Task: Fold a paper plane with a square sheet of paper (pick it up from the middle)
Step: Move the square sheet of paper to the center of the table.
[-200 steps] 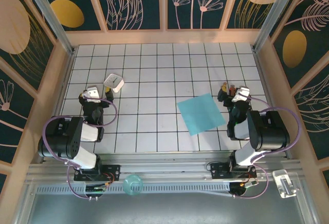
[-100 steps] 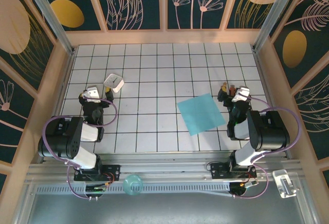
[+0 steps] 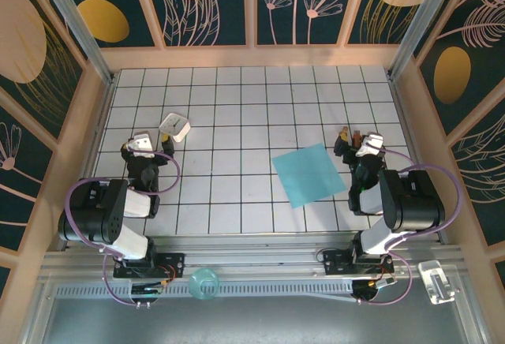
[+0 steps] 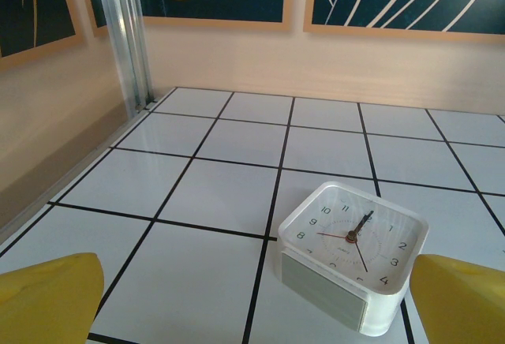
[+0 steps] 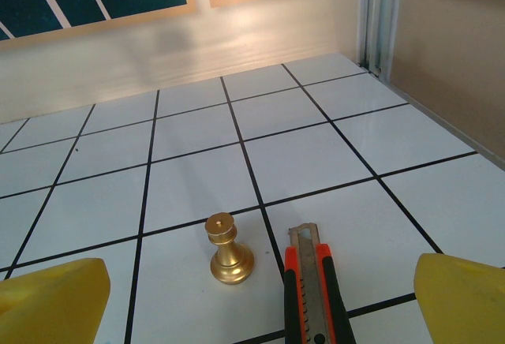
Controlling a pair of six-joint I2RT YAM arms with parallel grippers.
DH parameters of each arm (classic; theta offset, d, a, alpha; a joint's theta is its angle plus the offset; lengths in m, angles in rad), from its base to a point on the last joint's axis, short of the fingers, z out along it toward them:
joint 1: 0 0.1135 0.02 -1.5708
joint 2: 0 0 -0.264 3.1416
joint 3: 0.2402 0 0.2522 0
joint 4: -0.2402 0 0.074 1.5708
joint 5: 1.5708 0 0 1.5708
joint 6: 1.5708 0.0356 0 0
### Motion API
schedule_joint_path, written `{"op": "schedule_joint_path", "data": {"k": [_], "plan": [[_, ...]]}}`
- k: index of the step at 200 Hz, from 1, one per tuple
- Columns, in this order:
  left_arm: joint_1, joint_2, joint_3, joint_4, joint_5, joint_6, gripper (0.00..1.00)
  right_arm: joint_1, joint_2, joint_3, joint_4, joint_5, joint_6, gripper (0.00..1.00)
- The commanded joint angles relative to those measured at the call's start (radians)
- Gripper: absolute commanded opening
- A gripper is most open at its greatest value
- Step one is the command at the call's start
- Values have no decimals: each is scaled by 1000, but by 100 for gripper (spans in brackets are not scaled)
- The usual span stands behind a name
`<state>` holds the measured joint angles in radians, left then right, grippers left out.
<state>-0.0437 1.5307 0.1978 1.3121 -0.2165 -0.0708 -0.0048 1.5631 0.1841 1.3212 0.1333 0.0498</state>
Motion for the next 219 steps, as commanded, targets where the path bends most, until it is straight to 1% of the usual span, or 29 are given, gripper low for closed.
{"op": "schedule_joint_path", "data": {"k": [1,73,94,105,113,116,119,121,126,137,144,152,158,164,178,185,191,196,204,212,219], "plan": [[8,-5,18,12,16,4,99,6,6,13,56,23,-18,99],[9,-7,17,12,14,4,99,5,6,14,56,23,-16,99],[10,-7,6,39,-39,-15,99,6,5,12,58,24,-17,99],[9,-19,-7,58,-61,-24,99,23,-27,1,52,75,-17,99],[8,-55,-7,23,-66,-25,99,23,-46,-16,71,42,-32,99],[8,-75,-5,0,-63,-25,99,30,-52,-22,87,49,-44,99],[8,-99,-1,-31,-65,-24,99,43,-67,-24,86,85,-50,99],[8,-117,2,-53,-67,-25,99,56,-87,-21,62,119,-54,99],[8,-163,12,-106,-83,-32,99,72,-120,-14,26,154,-62,99],[8,-257,40,-238,-154,-72,99,94,-226,12,-102,204,-73,99],[9,-307,54,-301,-186,-110,99,99,-297,44,-209,250,-30,99],[8,-358,65,-360,-156,-126,99,90,-370,98,-359,294,52,99],[9,-390,73,-397,-106,-134,99,80,-415,145,-523,308,104,99],[8,-411,81,-427,-57,-147,99,70,-449,188,-642,310,145,99],[8,-442,112,-484,40,-198,99,63,-530,221,-792,269,223,99],[8,-451,130,-526,76,-222,99,62,-575,218,-828,193,256,99],[8,-454,148,-559,109,-258,99,70,-608,215,-852,116,276,97],[8,-456,162,-579,149,-279,99,86,-631,217,-888,77,306,96],[2,-453,183,-604,211,-318,99,129,-647,232,-951,45,342,94],[-17,-450,208,-635,238,-361,99,214,-642,259,-1043,44,351,93],[-57,-444,230,-669,240,-373,99,296,-622,289,-1126,72,346,92]]}}
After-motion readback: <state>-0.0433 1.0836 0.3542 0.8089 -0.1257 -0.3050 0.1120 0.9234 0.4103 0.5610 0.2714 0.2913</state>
